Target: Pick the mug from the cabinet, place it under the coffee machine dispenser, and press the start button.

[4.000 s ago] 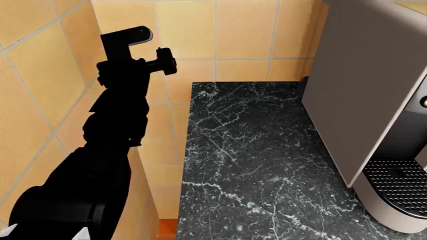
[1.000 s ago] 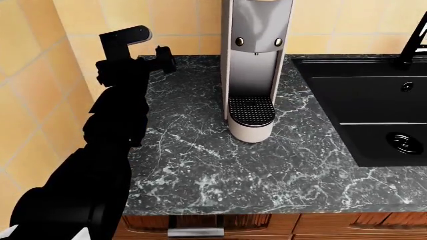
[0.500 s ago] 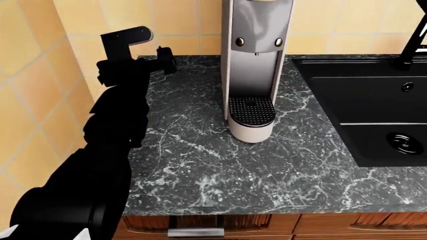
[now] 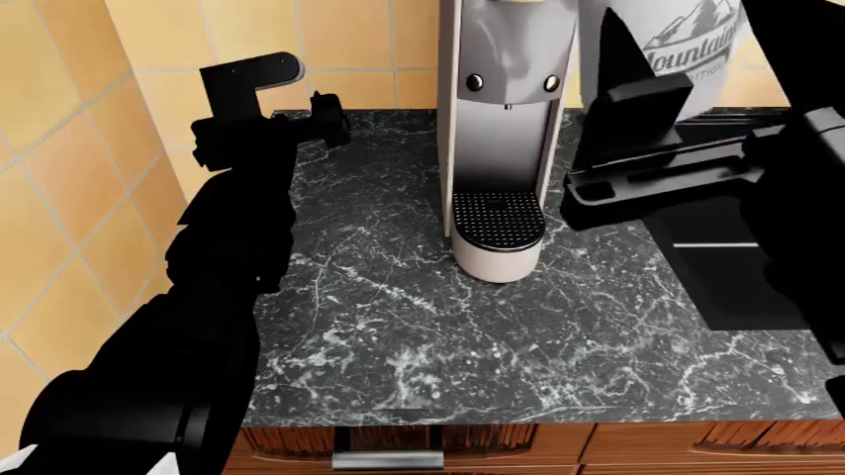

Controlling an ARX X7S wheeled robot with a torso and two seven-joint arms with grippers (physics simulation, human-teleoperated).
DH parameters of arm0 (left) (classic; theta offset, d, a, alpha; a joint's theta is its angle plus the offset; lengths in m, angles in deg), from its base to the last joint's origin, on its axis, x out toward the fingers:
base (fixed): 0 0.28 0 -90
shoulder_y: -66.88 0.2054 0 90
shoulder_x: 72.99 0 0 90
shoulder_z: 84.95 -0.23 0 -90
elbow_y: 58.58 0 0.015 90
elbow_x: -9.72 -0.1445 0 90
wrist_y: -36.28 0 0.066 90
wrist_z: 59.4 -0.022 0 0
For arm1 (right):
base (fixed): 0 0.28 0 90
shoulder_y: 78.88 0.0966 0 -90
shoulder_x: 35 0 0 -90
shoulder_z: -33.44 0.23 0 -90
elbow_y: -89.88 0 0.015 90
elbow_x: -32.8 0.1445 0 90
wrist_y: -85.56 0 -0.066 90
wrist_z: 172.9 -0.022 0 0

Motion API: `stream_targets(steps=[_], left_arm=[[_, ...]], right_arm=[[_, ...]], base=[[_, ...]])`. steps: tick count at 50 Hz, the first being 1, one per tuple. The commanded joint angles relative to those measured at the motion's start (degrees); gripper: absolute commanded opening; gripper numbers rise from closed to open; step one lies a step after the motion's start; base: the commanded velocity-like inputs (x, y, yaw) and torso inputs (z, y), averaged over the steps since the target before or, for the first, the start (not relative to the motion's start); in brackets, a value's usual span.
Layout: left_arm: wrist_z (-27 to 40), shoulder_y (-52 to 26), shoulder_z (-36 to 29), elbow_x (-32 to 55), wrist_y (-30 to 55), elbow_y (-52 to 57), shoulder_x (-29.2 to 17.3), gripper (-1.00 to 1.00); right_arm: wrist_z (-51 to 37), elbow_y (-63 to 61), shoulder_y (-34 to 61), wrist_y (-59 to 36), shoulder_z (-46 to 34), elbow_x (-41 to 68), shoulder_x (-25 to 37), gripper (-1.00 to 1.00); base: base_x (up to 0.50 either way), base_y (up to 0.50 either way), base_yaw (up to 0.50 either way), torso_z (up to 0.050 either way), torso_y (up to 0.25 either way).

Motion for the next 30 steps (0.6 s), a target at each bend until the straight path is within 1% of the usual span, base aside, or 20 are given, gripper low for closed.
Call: stream_targets(steps=[1,8,17,24,30], left_arm=[[0.1,0.1,-0.4,0.2,-0.1,0.0,0.0,1.00],[0.0,0.0,-0.6,0.3,-0.1,-0.1,0.0,1.00],[0.1,0.1,-0.8,0.6,-0.1,0.1,-0.1,1.00],[0.0,0.1,-1.1,0.8,-0.1,0.1,-0.1,1.00],[0.1,0.1,-1.2,0.9,-0.4,0.1,-0.1,1.00]], right_arm=[[1.5,-4.9,-8.7,3.1,2.9,-2.7,5.1,-1.00],[8.2,-3.2,-18.3,6.9,6.5,-10.3,10.2,-1.00],[14.4,-0.2,-29.7,12.8,9.2,-18.1,14.2,-1.00],[16.3,2.0,-34.3,15.0,9.4,-21.6,14.9,-1.00],[17.9,4.9,-36.2,15.1,8.2,-25.2,13.3,-1.00]], base=[[0.00,0.00,0.00,0.000,0.000],[0.00,0.00,0.00,0.000,0.000],[0.00,0.00,0.00,0.000,0.000],[0.00,0.00,0.00,0.000,0.000],[0.00,0.00,0.00,0.000,0.000]])
